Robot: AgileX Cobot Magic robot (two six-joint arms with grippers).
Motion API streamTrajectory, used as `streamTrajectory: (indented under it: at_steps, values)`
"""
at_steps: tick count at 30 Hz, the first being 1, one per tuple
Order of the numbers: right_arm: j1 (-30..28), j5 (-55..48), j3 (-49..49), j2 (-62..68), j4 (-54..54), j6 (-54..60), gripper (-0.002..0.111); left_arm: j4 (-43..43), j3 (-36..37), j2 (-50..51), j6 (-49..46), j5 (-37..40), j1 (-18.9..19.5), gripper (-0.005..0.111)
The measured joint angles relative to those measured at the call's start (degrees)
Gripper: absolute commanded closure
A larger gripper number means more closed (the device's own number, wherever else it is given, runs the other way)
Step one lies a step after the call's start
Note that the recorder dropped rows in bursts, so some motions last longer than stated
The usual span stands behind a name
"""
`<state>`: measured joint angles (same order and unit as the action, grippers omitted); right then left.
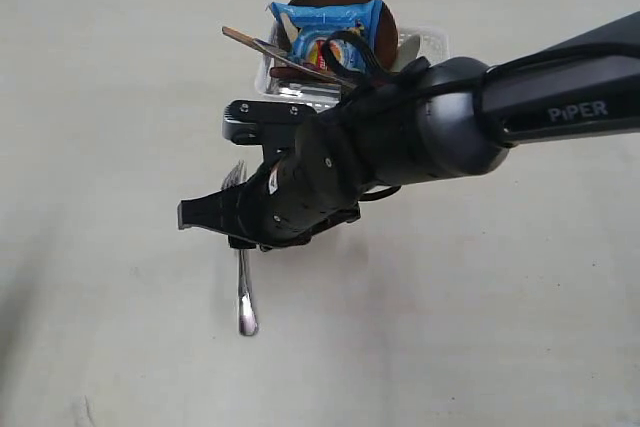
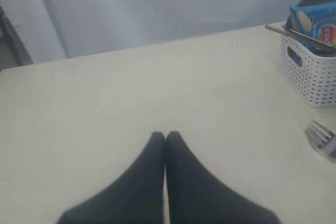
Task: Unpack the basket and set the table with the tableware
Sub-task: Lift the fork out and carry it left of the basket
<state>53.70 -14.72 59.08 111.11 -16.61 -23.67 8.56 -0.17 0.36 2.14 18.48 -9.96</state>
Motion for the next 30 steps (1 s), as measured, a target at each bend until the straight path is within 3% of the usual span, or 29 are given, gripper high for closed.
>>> streamTrajectory:
  at_steps: [6,16,25,27,30]
  values:
    - [0.0,-1.8,1.1,0.0,0.9,3.1,0.069,0.0,0.0,0.0,0.0,0.0,0.0,0.107]
    - [0.0,-20.7,14.1,0.2,7.5,2.9,0.069,0.0,0.0,0.0,0.0,0.0,0.0,0.107]
    - [0.0,-22.9,14.5,6.9,10.0,-0.9,0.069,0.0,0.0,0.0,0.0,0.0,0.0,0.107]
    - [0.0,-22.4,14.8,7.3,9.9,-1.0,0.072,0.0,0.0,0.0,0.0,0.0,0.0,0.107]
    - [0.0,-21.9,15.0,7.6,9.6,-1.2,0.089,0.0,0.0,0.0,0.0,0.0,0.0,0.107]
